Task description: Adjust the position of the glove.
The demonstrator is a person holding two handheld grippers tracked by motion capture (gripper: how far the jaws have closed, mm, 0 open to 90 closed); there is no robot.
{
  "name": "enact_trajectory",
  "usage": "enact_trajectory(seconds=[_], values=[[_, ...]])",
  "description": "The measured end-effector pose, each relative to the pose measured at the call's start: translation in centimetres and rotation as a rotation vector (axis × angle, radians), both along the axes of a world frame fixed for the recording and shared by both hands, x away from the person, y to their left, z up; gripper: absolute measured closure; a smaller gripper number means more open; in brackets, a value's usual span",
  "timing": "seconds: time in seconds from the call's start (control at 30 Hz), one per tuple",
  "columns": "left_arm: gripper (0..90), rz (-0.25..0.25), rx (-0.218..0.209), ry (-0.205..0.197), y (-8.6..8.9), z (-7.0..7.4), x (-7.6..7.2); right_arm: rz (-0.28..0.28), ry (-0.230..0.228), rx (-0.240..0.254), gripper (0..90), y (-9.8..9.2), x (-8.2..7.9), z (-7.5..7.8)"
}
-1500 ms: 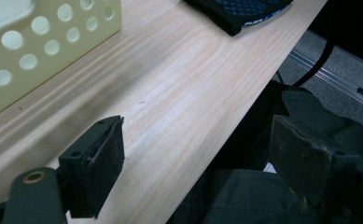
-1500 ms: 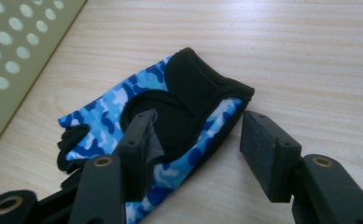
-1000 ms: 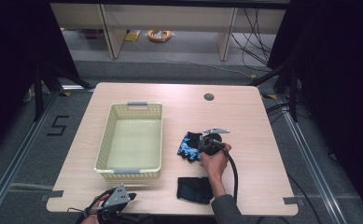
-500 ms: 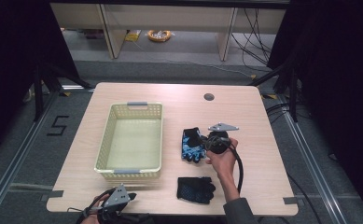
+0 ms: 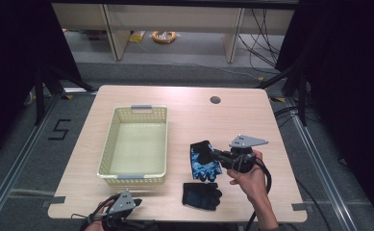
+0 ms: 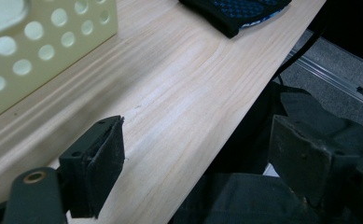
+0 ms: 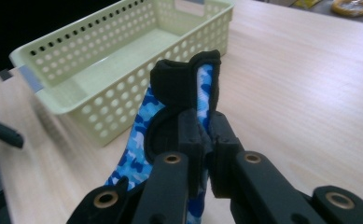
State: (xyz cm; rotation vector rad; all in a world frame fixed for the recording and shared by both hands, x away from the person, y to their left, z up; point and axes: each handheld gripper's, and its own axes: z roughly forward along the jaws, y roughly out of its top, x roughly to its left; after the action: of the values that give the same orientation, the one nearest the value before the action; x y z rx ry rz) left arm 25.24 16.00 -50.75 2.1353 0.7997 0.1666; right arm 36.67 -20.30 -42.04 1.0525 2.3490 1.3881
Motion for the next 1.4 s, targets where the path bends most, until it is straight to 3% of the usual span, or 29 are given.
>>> enact_trajectory(seconds=[0.07,0.2,0.23,0.3,0.33,0.37,0.43,0.47,0.5,0.53,0.57,0.6,0.63,0.67,0.73,0.8,0.83,0.9,0.93,1.1,1.13,1.23,1.3,1.4], values=[[18.3,-0.017,-0.011,-0.012,-0.3,0.2,0.0,0.019,0.012,0.013,86.4,0.0,-0.7,-0.3],[18.5,-0.031,-0.027,-0.015,-1.1,0.3,-0.1,0.072,0.011,-0.018,86.4,0.1,-1.7,-0.6],[18.5,-0.042,-0.007,-0.02,-1.5,0.4,0.1,0.076,0.008,-0.029,86.4,0.1,-2.0,-0.6],[19.3,-0.047,-0.024,-0.021,-1.8,0.5,0.1,0.097,0.026,-0.019,86.4,0.2,-2.2,-0.7],[19.4,-0.064,0.0,-0.039,-2.2,0.8,0.3,0.12,0.02,-0.044,86.3,0.2,-2.7,-0.8],[19.4,-0.058,-0.024,-0.03,-2.5,0.8,0.3,0.132,0.017,-0.048,86.3,0.3,-2.7,-0.9],[19.5,-0.059,-0.031,-0.031,-2.8,0.9,0.3,0.147,0.02,-0.047,86.3,0.3,-2.8,-0.9],[19.5,-0.081,-0.008,-0.062,-3.0,1.3,0.7,0.164,0.007,-0.048,86.2,0.2,-2.9,-1.0],[19.6,-0.063,-0.035,-0.044,-3.3,1.3,0.6,0.176,0.022,-0.049,86.2,0.2,-3.0,-1.1],[19.7,-0.068,-0.041,-0.059,-3.5,1.4,0.7,0.179,0.02,-0.055,86.1,0.2,-3.0,-1.2],[19.8,-0.085,-0.006,-0.069,-3.4,1.7,1.0,0.193,0.005,-0.061,86.1,0.2,-2.9,-1.3],[19.8,-0.064,-0.04,-0.059,-3.7,1.7,1.0,0.207,0.003,-0.069,86.1,0.2,-2.8,-1.4],[19.9,-0.069,-0.029,-0.065,-3.7,1.8,1.2,0.208,0.013,-0.067,86.1,0.2,-3.0,-1.5],[20.0,-0.065,-0.046,-0.063,-3.9,1.9,1.2,0.227,0.023,-0.077,86.1,0.2,-2.9,-1.5],[20.2,-0.067,-0.051,-0.08,-4.2,2.2,1.4,0.237,0.01,-0.078,85.9,0.2,-2.9,-1.7],[20.6,-0.069,-0.053,-0.077,-4.3,2.3,1.5,0.256,0.029,-0.08,85.9,0.3,-2.9,-1.8],[20.6,-0.075,-0.047,-0.104,-4.5,2.5,1.7,0.256,0.029,-0.08,85.9,0.3,-2.9,-1.8],[21.4,-0.065,-0.064,-0.101,-5.3,3.1,1.9,0.272,0.03,-0.085,85.8,0.6,-3.0,-1.9],[21.7,-0.072,-0.048,-0.115,-5.4,3.3,2.1,0.258,0.039,-0.085,85.8,0.7,-3.2,-1.9],[24.5,-0.079,-0.06,-0.137,-6.6,4.1,2.5,0.276,0.034,-0.086,85.8,0.9,-3.3,-2.0],[25.7,-0.096,-0.045,-0.174,-7.0,4.4,3.0,0.291,0.04,-0.087,85.8,0.9,-3.3,-2.0],[27.4,-0.109,-0.03,-0.184,-7.5,4.7,3.2,0.291,0.034,-0.083,85.7,1.0,-3.5,-2.1],[30.7,-0.124,-0.043,-0.189,-8.0,4.9,3.5,0.304,0.039,-0.082,85.8,1.1,-3.6,-2.0],[34.2,-0.154,-0.038,-0.22,-8.9,5.3,4.0,0.308,0.031,-0.083,85.7,1.3,-3.7,-1.9]])
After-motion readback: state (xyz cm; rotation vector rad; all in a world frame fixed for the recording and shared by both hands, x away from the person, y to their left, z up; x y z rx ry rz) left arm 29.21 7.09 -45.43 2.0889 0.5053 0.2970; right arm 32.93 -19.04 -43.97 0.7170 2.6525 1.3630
